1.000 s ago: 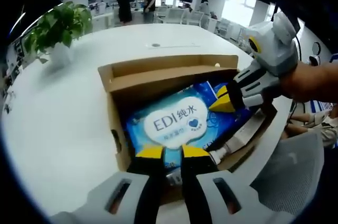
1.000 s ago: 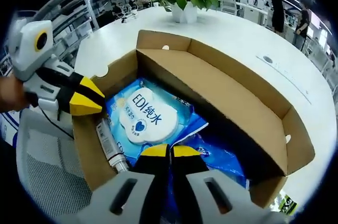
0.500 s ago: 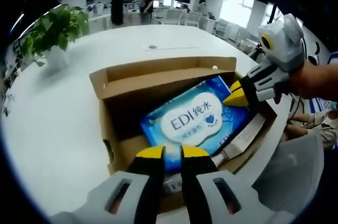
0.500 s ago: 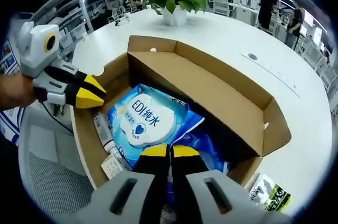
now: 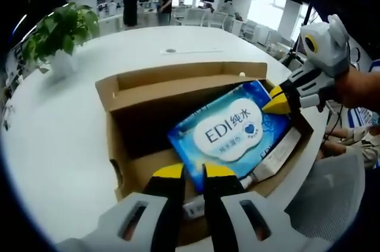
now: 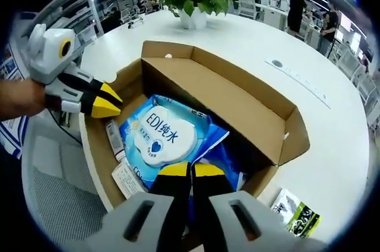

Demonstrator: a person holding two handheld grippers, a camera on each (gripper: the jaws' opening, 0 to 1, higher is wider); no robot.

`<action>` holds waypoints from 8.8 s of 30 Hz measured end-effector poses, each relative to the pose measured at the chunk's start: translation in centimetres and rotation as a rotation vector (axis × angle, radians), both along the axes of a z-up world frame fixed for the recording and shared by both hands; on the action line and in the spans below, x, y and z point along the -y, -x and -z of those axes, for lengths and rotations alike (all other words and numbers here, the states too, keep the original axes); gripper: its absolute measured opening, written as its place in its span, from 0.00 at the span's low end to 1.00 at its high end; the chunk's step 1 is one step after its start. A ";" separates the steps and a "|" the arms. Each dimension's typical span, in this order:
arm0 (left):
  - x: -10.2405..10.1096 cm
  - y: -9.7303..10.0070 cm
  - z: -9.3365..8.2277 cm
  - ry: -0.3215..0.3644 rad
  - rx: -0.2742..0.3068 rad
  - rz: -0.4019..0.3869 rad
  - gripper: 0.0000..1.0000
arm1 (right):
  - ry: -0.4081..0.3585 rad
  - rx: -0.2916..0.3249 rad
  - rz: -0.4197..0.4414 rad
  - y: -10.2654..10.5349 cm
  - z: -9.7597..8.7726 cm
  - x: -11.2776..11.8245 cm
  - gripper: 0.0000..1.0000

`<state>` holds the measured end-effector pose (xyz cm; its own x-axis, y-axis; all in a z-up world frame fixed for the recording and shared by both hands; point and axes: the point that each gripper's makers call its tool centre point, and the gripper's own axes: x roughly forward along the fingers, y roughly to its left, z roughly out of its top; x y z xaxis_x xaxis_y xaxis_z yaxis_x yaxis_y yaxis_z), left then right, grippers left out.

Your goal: Operate the shoe box by opening the lid, removing the specified soft item, and placing it in the target area until the item is outside and the box remains undamaged.

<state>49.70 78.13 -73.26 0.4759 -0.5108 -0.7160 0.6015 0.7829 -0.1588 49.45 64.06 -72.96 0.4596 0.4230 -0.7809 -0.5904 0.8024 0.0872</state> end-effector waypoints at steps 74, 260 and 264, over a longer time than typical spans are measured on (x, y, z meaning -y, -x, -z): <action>1.2 -0.6 -0.8 -0.035 -0.044 0.009 0.00 | -0.072 -0.019 0.065 0.3 -0.3 0.6 0.00; 28.5 2.4 2.2 -0.060 -0.115 0.326 0.01 | -0.068 -0.074 0.387 4.9 4.2 28.7 0.11; 28.3 2.3 1.6 -0.055 -0.096 0.320 0.05 | -0.063 -0.066 0.393 5.0 3.9 28.9 0.12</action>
<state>47.42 49.87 -74.87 0.2271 -0.5827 -0.7803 0.8025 0.5659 -0.1890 44.41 35.17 -76.88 0.5456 0.2731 -0.7923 -0.2307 0.9578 0.1714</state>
